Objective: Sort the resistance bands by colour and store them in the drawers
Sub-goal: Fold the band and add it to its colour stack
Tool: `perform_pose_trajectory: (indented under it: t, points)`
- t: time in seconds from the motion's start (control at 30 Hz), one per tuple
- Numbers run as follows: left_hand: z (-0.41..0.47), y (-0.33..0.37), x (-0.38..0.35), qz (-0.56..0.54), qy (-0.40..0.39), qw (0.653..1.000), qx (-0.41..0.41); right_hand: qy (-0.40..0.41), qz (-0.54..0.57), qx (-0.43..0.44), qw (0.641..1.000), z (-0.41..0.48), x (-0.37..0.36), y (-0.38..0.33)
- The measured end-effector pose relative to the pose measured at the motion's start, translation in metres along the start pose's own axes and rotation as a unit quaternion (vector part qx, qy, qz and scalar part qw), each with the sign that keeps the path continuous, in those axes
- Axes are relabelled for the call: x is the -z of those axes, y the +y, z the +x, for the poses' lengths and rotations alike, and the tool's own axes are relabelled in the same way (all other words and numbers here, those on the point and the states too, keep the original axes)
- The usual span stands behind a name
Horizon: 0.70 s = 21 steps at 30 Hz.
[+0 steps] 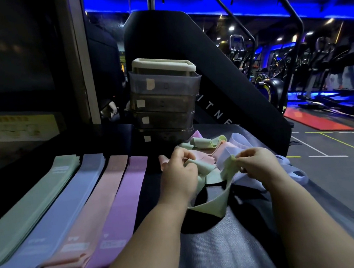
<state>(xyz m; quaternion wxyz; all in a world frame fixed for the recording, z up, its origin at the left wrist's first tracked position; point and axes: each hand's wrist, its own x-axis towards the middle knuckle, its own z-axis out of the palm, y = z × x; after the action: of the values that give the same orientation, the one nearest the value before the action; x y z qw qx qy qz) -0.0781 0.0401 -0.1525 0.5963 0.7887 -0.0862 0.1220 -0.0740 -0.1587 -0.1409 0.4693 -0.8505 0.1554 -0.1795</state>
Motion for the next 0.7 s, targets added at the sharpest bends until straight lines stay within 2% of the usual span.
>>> perform_pose_trajectory:
  t: [0.4, 0.57, 0.7]
  points:
    - [0.000, 0.001, 0.001, 0.022, 0.007, 0.999, -0.023, -0.007, 0.095, 0.016, 0.995, -0.005, -0.001, -0.013]
    - [-0.003, 0.006, 0.001, -0.020, -0.005, 0.999, -0.028, -0.017, 0.143, 0.037, 0.989, -0.011, 0.001, -0.018]
    - [-0.004, 0.005, 0.002, -0.013, 0.007, 0.999, -0.030, -0.024, 0.169, 0.034, 0.985, -0.013, 0.000, -0.021]
